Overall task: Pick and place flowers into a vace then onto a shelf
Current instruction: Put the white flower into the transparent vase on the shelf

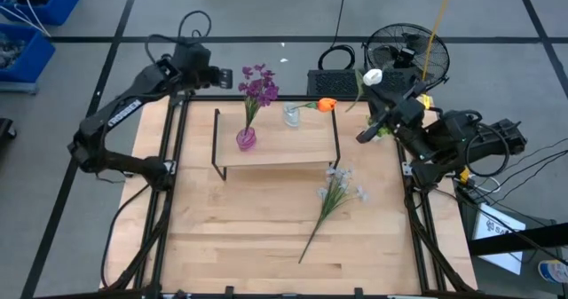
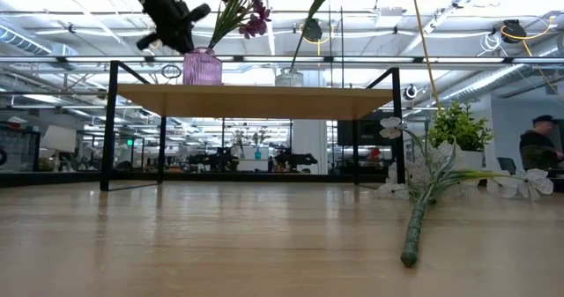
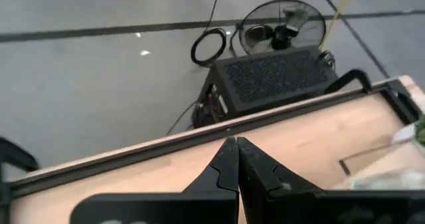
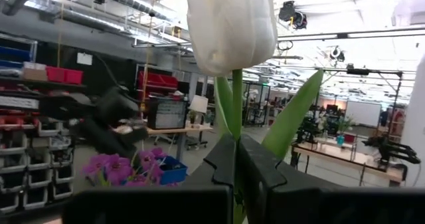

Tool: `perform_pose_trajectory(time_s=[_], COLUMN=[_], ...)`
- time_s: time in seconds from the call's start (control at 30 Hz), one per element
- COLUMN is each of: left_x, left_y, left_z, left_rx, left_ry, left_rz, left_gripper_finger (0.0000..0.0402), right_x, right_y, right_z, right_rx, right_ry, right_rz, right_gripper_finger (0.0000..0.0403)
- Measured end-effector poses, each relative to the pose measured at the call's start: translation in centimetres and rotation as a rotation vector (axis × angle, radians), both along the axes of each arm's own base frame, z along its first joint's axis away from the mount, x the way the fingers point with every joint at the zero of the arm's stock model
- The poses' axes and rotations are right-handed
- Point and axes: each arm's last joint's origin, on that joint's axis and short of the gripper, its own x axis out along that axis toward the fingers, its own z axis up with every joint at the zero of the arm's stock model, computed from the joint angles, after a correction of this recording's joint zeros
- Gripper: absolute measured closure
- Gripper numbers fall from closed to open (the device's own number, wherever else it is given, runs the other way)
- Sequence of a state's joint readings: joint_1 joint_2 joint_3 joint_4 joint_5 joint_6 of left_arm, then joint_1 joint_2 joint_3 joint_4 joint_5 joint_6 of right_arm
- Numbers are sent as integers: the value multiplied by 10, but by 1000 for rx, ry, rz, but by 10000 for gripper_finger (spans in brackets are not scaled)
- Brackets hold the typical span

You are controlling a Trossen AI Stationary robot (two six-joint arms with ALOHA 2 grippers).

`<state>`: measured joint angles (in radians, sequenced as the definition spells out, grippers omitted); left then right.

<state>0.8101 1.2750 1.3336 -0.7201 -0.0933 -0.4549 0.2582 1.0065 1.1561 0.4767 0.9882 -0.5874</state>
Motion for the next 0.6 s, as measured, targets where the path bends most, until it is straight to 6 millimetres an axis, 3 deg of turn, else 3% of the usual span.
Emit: perform_pose_trajectory(time_s=[0.27,0.47,0.6], left_x=[-10,25,54], left_y=[43,74,83], left_z=[-43,-68,-90], left_rx=[-145,-153,-205], left_ry=[-81,-287,-373], left_rz=[-32,-222,-324], left_gripper_finger=[401,401,402], right_x=[0,1,2], right_y=[4,4,4], right_z=[-2,-3,-3], right_rx=[-6,-9,-9], right_ry=[20,34,35], right_rz=[19,18,17], right_gripper_finger=[403,403,403])
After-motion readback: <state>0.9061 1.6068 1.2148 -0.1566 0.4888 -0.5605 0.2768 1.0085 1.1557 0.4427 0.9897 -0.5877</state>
